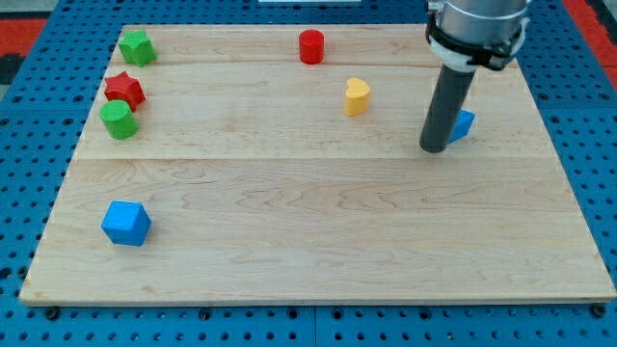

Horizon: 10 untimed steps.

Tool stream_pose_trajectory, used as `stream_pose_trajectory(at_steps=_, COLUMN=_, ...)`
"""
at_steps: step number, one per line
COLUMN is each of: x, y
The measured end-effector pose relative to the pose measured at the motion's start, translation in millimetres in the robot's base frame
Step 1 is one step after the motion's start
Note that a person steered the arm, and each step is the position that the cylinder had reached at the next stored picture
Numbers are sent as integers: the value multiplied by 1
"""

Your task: Move the yellow heart towards bottom center of the board

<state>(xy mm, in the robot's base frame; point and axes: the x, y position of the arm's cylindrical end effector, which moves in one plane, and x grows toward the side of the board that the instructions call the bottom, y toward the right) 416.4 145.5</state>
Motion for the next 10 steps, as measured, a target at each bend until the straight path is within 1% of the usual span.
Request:
stream_pose_trajectory(at_steps=1, x=-22, y=28)
stream_pose_trajectory(at_steps=2, x=-23, y=67)
stream_pose_trajectory(at_steps=4, x=-24, y=38)
stream_pose_trajectory(at_steps=6, x=-26, y=35)
stream_pose_trajectory(at_steps=7, x=-1, y=-23)
stream_pose_trajectory(at_steps=8, x=47, y=-74)
stream_pose_trajectory(at_steps=10, x=89, y=-178)
